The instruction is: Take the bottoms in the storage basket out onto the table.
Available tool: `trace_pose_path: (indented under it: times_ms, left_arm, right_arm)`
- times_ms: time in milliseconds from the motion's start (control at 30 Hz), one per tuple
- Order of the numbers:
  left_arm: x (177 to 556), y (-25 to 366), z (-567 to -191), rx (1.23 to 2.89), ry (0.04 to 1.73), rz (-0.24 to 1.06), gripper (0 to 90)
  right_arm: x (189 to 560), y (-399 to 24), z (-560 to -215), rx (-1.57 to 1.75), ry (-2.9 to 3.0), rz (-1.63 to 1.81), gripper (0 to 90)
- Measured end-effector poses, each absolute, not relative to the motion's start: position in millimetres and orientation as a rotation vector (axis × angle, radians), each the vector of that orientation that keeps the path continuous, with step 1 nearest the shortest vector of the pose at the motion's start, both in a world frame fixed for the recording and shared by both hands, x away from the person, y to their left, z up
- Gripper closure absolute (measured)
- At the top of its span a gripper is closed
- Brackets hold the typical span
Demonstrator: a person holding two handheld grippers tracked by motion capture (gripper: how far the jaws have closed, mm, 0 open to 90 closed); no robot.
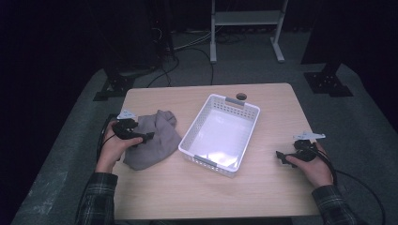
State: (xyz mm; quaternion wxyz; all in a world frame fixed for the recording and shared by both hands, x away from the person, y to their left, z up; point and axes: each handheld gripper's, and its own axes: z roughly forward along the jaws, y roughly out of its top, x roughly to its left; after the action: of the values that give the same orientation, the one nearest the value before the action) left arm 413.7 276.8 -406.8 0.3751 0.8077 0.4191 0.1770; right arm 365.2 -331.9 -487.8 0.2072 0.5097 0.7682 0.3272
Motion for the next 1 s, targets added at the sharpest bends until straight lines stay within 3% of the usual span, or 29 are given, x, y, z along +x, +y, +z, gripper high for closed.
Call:
trace_pose_path:
  times_ms: [567,1000]
  left_arm:
    - [367,261,-405,2.076,0.988,0.446,8.6]
    - [325,240,-428,2.130,0.908,0.394,8.7]
  right_arm:
    - [364,-333,-488,1.418,2.140,0.911,1.2]
    - [364,-333,-488,1.418,2.140,0.911,1.2]
